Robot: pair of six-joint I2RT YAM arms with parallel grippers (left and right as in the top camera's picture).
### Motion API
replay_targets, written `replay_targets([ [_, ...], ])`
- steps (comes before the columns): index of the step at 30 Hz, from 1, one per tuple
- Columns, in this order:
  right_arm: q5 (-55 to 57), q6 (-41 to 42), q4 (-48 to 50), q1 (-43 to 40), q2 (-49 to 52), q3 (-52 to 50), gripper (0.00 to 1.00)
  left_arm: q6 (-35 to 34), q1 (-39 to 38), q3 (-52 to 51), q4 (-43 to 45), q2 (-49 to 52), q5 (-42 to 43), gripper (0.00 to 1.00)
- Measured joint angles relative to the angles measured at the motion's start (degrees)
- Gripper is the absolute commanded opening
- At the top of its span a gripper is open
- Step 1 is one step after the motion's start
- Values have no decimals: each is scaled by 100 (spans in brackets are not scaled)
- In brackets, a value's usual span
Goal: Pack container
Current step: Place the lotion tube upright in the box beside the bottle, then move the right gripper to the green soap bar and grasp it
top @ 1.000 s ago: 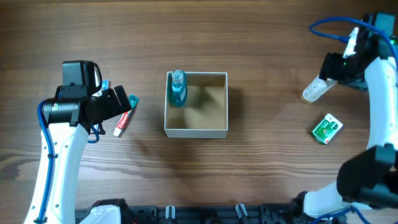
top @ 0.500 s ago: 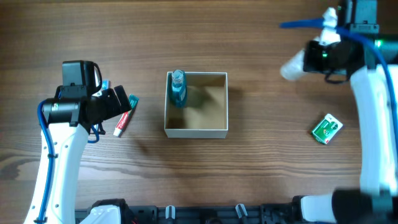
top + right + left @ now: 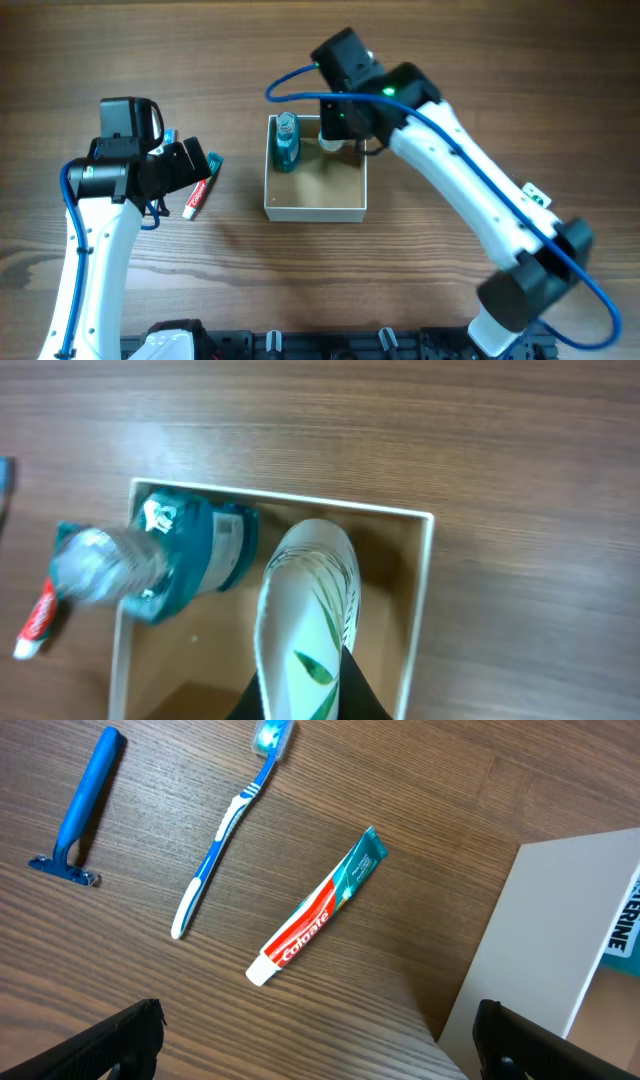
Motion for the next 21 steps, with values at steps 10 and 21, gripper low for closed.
replay_targets([
  [10,-79,59,162,0,507,2,52,0,0,0,2,0,-2,100],
  [21,1373,988,-1056,-2105,-2588,92,81,2,0,0,0,0,-2,100],
])
